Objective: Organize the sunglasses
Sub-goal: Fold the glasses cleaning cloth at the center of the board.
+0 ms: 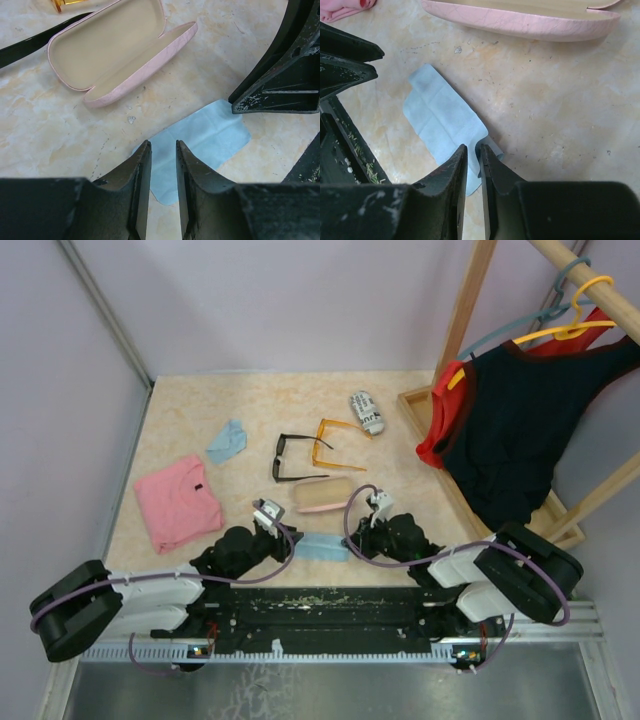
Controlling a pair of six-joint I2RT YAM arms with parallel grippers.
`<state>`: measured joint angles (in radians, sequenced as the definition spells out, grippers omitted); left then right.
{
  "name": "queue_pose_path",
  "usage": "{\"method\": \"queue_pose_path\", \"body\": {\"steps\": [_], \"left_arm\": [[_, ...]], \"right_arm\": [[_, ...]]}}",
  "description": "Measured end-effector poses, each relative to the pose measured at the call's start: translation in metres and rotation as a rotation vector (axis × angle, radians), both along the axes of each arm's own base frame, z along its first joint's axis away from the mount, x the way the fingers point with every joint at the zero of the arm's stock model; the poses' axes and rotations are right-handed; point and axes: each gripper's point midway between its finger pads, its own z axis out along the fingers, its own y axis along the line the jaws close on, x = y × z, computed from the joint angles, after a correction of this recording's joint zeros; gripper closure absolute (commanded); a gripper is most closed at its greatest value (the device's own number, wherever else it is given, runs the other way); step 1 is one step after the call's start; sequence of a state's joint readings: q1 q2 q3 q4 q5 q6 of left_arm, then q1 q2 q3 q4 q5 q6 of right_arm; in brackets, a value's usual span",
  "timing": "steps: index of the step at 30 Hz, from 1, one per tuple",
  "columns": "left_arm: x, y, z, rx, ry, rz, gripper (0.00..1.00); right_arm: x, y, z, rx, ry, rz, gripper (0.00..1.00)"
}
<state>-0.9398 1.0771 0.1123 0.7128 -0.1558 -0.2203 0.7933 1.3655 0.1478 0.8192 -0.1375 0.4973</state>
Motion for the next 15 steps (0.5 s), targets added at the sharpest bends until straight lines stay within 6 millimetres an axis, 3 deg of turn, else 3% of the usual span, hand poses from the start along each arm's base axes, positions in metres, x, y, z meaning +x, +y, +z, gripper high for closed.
{"method": "queue_pose_path", "body": {"steps": [5,15], "left_arm": [[0.0004,0.001,0.0025,-0.004,-0.004,0.005,0.69],[0.002,0.0033,0.0084,-0.016,-0.017,0.02,0.7]], "right_arm": [[0.0021,0.0006,0.0007,-0.007,-0.009,0.0,1.0],[0.0022,0.0006,-0.0017,-0.046,-0.029,0.03,1.0]]}}
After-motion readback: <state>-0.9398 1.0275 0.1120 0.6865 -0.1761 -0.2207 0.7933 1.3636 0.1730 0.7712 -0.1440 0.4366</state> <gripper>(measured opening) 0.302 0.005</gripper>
